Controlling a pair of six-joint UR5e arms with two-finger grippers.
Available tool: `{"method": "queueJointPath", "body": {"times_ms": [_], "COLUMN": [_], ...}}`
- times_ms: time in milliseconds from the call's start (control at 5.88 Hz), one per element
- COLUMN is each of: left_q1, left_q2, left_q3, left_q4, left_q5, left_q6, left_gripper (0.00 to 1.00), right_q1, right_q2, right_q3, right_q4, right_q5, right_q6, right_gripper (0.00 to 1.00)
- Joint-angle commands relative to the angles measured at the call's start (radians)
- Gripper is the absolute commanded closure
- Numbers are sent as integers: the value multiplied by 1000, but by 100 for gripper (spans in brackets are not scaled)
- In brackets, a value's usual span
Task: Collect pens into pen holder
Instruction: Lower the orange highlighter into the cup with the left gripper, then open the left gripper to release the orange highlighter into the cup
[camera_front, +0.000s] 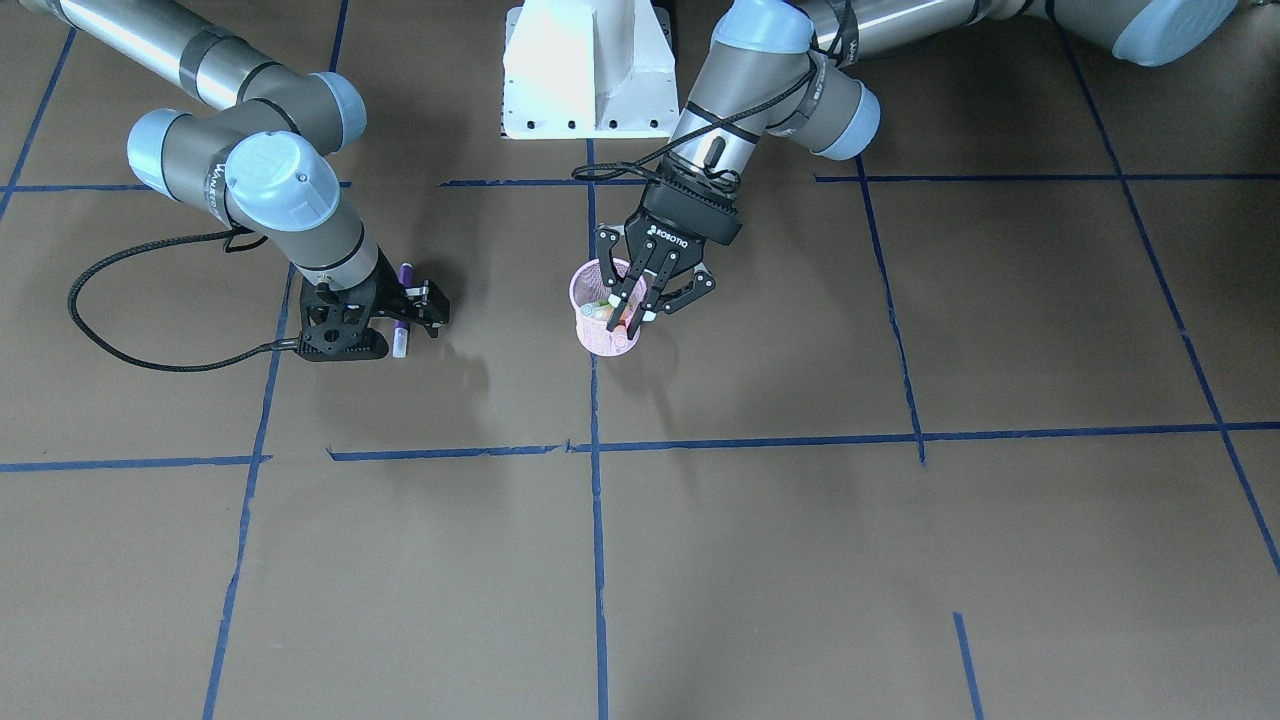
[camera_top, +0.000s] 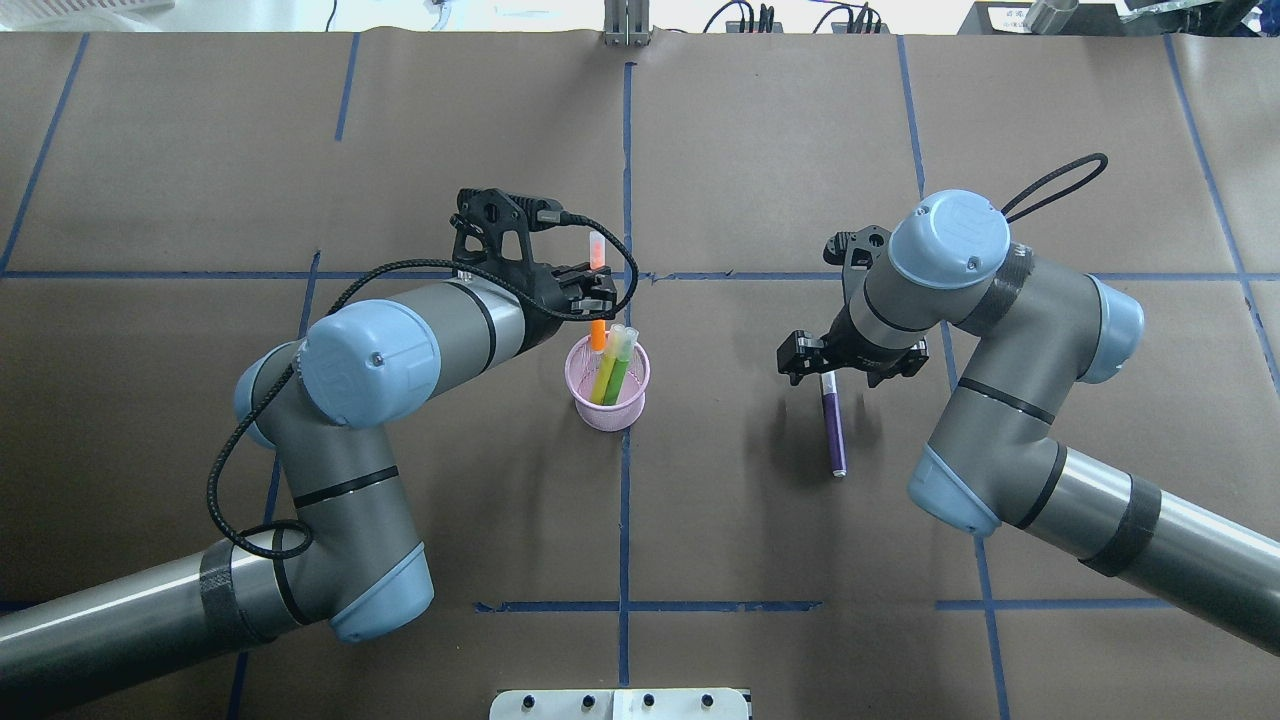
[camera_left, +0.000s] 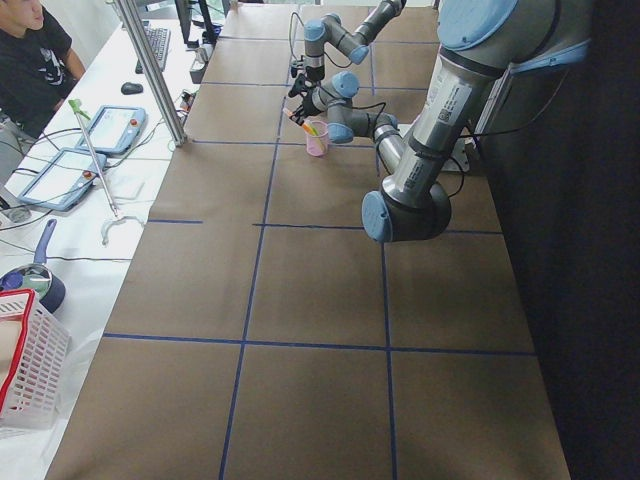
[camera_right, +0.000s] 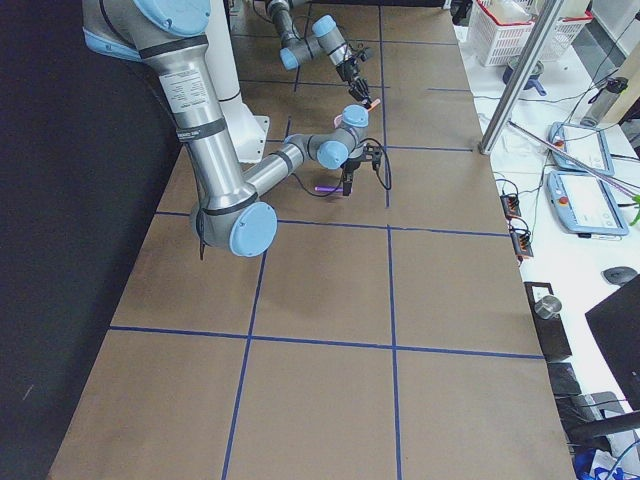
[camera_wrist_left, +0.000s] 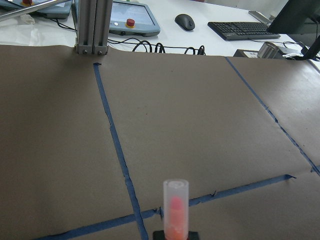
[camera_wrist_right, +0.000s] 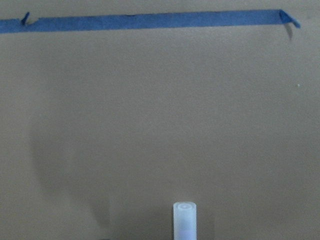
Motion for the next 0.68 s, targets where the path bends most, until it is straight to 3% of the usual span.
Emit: {"method": "queueJointPath", "body": {"times_ms": [0, 511], "left_q1": [31, 34], "left_q2": [3, 11], "left_q3": [1, 0], "left_q4": [2, 2], "left_q5": [0, 0], "left_q6": [-26, -28], "left_gripper": [100, 97], "right_q1": [0, -2], "right_q2": [0, 2], "right_q3": [-2, -2], "right_q4": [-1, -1], "right_q5": [0, 0], "right_q6": [0, 0], "right_gripper": [0, 0]}}
